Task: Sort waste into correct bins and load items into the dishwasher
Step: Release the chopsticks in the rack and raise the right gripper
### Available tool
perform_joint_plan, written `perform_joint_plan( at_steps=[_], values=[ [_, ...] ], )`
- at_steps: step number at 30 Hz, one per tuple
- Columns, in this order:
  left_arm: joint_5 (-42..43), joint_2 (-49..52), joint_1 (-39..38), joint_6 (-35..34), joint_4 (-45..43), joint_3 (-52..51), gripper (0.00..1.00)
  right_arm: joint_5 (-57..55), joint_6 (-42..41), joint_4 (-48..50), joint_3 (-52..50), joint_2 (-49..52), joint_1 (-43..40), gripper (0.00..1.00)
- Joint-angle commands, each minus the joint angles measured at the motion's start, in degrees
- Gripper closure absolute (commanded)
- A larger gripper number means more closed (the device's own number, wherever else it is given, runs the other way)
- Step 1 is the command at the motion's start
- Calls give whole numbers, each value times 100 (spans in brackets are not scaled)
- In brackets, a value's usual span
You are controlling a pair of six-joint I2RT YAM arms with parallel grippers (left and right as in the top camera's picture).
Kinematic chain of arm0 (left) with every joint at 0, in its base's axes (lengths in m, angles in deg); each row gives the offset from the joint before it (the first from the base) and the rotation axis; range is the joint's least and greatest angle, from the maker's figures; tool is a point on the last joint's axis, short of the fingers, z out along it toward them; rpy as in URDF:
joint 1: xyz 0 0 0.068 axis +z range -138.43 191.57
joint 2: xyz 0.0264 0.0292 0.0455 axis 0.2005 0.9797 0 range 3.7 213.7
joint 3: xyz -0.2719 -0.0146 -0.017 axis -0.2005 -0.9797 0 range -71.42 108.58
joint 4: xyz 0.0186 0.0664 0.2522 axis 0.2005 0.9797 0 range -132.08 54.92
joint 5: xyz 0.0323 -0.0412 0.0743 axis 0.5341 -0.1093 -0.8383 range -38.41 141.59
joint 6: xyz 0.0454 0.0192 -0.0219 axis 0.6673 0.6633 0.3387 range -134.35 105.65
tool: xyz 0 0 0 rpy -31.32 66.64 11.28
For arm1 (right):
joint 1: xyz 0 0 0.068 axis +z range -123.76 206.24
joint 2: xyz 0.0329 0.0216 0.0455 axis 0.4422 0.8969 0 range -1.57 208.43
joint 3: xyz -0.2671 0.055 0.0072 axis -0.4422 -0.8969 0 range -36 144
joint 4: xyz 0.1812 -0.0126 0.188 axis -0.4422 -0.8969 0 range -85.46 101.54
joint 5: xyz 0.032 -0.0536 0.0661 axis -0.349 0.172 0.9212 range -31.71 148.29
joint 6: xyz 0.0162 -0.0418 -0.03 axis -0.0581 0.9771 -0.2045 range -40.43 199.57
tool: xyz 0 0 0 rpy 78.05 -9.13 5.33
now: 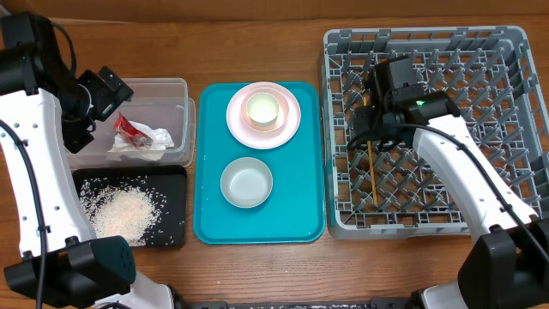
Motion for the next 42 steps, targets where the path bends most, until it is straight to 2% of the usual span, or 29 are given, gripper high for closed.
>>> perform_joint_plan(
  at_steps=[1,4,7,26,29,30,31,42],
  values=[
    [35,-140,-11,74,-7,107,0,966,39,101,-31,37,-9,50],
    [35,-140,-11,74,-7,107,0,1220,37,179,-31,37,-2,41],
    [35,-140,-11,74,-7,107,0,1244,44,221,-28,37,26,39],
    [35,-140,-11,74,-7,107,0,1606,-181,208,-28,37,61,37],
    [35,-140,-11,74,-4,107,0,1609,-179,234,-28,37,61,29],
    [35,-140,-11,74,-7,107,0,1611,-179,251,-28,37,61,20],
    [35,-140,-11,74,-7,107,0,1633,-179,256,-28,37,63,0],
    [35,-140,-11,74,-4,107,0,1808,-463,354,-28,37,61,0]
  ],
)
